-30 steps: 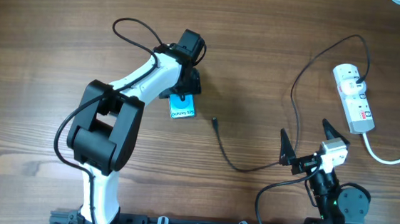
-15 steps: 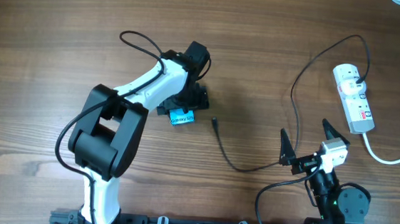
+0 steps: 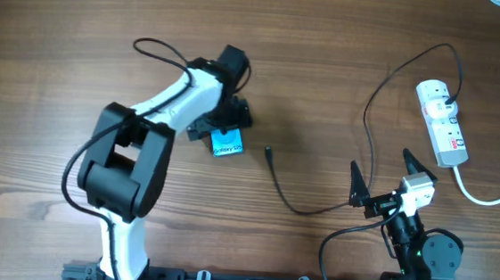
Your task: Plug charger to phone and switch on socket
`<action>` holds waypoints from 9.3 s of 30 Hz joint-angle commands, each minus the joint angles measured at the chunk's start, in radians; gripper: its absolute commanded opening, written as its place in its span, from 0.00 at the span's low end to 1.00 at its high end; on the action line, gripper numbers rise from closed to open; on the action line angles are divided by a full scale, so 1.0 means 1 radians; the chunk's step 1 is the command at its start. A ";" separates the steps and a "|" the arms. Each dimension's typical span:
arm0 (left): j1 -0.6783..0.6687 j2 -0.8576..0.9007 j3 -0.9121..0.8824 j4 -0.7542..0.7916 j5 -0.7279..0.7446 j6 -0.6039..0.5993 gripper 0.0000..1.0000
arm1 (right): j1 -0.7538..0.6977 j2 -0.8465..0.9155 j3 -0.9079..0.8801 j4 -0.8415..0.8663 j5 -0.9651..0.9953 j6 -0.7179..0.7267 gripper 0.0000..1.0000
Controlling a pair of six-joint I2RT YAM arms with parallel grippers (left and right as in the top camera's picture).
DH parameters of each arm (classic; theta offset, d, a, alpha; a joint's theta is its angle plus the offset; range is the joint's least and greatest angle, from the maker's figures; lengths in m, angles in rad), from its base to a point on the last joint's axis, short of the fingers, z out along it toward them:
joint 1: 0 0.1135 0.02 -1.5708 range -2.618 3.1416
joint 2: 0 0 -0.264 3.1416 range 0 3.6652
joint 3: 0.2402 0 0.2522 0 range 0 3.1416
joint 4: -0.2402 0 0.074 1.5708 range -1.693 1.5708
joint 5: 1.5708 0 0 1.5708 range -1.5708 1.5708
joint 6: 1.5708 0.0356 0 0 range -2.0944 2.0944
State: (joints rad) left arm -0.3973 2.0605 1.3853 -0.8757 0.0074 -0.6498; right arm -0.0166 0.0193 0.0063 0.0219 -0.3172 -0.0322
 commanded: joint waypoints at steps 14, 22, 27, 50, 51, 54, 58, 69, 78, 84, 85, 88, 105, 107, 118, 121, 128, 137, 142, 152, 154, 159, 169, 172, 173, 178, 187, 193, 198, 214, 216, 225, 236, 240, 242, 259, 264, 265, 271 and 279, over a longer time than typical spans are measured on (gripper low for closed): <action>0.018 0.082 -0.059 0.003 0.013 -0.099 0.92 | -0.003 -0.010 -0.001 0.002 0.002 -0.018 1.00; 0.005 0.082 -0.059 0.004 -0.005 -0.098 1.00 | -0.003 -0.010 -0.001 0.002 0.002 -0.017 1.00; 0.005 0.082 -0.059 0.004 -0.005 -0.098 1.00 | -0.003 -0.010 -0.001 0.002 0.002 -0.018 1.00; 0.005 0.082 -0.059 0.010 -0.005 -0.099 1.00 | -0.003 -0.010 -0.001 0.002 0.002 -0.018 0.99; 0.005 0.082 -0.059 0.010 -0.005 -0.099 1.00 | -0.003 -0.010 -0.001 0.002 0.002 -0.018 1.00; 0.005 0.082 -0.060 0.003 -0.037 -0.098 1.00 | -0.003 -0.010 -0.001 0.002 0.002 -0.018 1.00; 0.005 0.082 -0.060 0.000 -0.089 -0.098 1.00 | -0.003 -0.010 -0.001 0.002 0.002 -0.018 1.00; 0.006 0.082 -0.060 0.004 -0.110 -0.095 1.00 | -0.003 -0.010 -0.001 0.002 0.002 -0.018 1.00; 0.005 0.082 -0.060 0.004 -0.110 -0.095 1.00 | -0.003 -0.010 -0.001 0.002 0.002 -0.018 1.00; 0.005 0.082 -0.060 0.004 -0.110 -0.095 1.00 | -0.003 -0.010 -0.001 0.002 0.002 -0.018 1.00; 0.006 0.082 -0.060 0.004 -0.110 -0.095 1.00 | -0.003 -0.010 -0.001 0.002 0.002 -0.017 1.00; 0.005 0.082 -0.060 0.004 -0.110 -0.095 1.00 | -0.003 -0.010 -0.001 0.002 0.002 -0.018 1.00; 0.005 0.082 -0.060 0.006 -0.110 -0.096 1.00 | -0.003 -0.010 -0.001 0.002 0.002 -0.018 1.00; 0.005 0.082 -0.060 0.008 -0.109 -0.096 1.00 | -0.003 -0.010 -0.001 0.002 0.002 -0.018 1.00; 0.007 0.082 -0.060 0.008 -0.095 -0.099 1.00 | -0.003 -0.010 -0.001 0.002 0.002 -0.018 1.00; 0.008 0.082 -0.060 0.008 -0.095 -0.098 1.00 | -0.003 -0.010 -0.001 0.002 0.002 -0.018 1.00; 0.024 0.082 -0.060 0.027 -0.065 -0.014 1.00 | -0.003 -0.010 -0.001 0.002 0.002 -0.018 1.00; 0.022 0.082 -0.060 0.030 0.077 0.137 0.80 | -0.003 -0.010 -0.001 0.002 0.002 -0.018 1.00; 0.021 0.082 -0.060 0.029 0.093 0.203 0.85 | -0.003 -0.010 -0.001 0.002 0.002 -0.017 1.00; 0.031 0.082 -0.060 0.030 0.021 0.015 1.00 | -0.003 -0.010 -0.001 0.002 0.002 -0.018 1.00; 0.031 0.082 -0.060 0.029 0.022 0.012 1.00 | -0.003 -0.010 -0.001 0.002 0.002 -0.018 1.00; 0.023 0.082 -0.060 0.030 0.021 0.013 1.00 | -0.003 -0.010 -0.001 0.002 0.002 -0.018 1.00; 0.023 0.082 -0.060 0.028 0.006 -0.066 1.00 | -0.003 -0.010 -0.001 0.002 0.002 -0.018 1.00; 0.023 0.082 -0.060 0.026 0.003 -0.066 0.98 | -0.003 -0.010 -0.001 0.002 0.002 -0.018 1.00; 0.023 0.082 -0.060 0.026 0.003 -0.066 0.98 | -0.003 -0.010 -0.001 0.002 0.002 -0.018 1.00; 0.023 0.082 -0.060 0.027 0.003 -0.070 1.00 | -0.003 -0.010 -0.001 0.002 0.002 -0.017 1.00; 0.023 0.082 -0.060 0.028 0.003 -0.070 0.72 | -0.003 -0.010 -0.001 0.002 0.002 -0.017 1.00; 0.024 0.078 -0.059 0.026 0.024 -0.069 0.72 | -0.003 -0.010 -0.001 0.002 0.002 -0.018 1.00; 0.050 0.029 -0.048 0.024 0.082 -0.064 0.71 | -0.003 -0.010 -0.001 0.002 0.002 -0.018 1.00; 0.063 -0.118 -0.048 -0.026 0.192 -0.043 0.70 | -0.003 -0.010 -0.001 0.002 0.002 -0.018 1.00; 0.062 -0.118 -0.048 -0.020 0.233 -0.014 0.71 | -0.003 -0.010 -0.001 0.002 0.002 -0.017 1.00; 0.062 -0.118 -0.048 0.043 0.431 0.097 0.74 | -0.003 -0.010 -0.001 0.025 -0.185 0.489 1.00; 0.062 -0.117 -0.048 0.058 0.416 0.101 0.79 | -0.003 0.353 0.430 -0.249 -0.291 0.341 1.00; 0.060 -0.117 -0.048 0.064 0.275 -0.024 0.92 | -0.003 0.615 0.587 -0.388 -0.318 0.267 1.00; 0.051 -0.116 -0.048 0.065 0.221 -0.058 0.97 | -0.003 0.752 0.603 -0.356 -0.339 0.282 1.00; -0.071 0.007 -0.048 0.143 0.077 -0.166 0.93 | 0.070 1.498 0.603 -0.408 -0.409 0.298 1.00; -0.071 0.016 -0.048 0.127 0.077 -0.165 0.76 | 0.206 1.505 0.603 -0.373 -0.313 0.378 1.00; -0.071 0.016 -0.048 0.121 0.077 -0.161 0.75 | 0.223 1.505 0.603 -0.360 -0.315 0.388 1.00; -0.072 0.016 -0.048 0.090 0.077 -0.143 0.81 | 0.251 1.505 0.603 -0.233 -0.452 0.436 1.00; -0.072 0.016 -0.058 0.087 0.080 -0.143 0.95 | 0.251 1.505 0.601 -0.221 -0.440 0.454 1.00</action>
State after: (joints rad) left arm -0.4671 2.0254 1.3552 -0.7815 0.0948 -0.7986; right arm 0.2291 1.5150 0.6041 -0.2031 -0.7334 0.4080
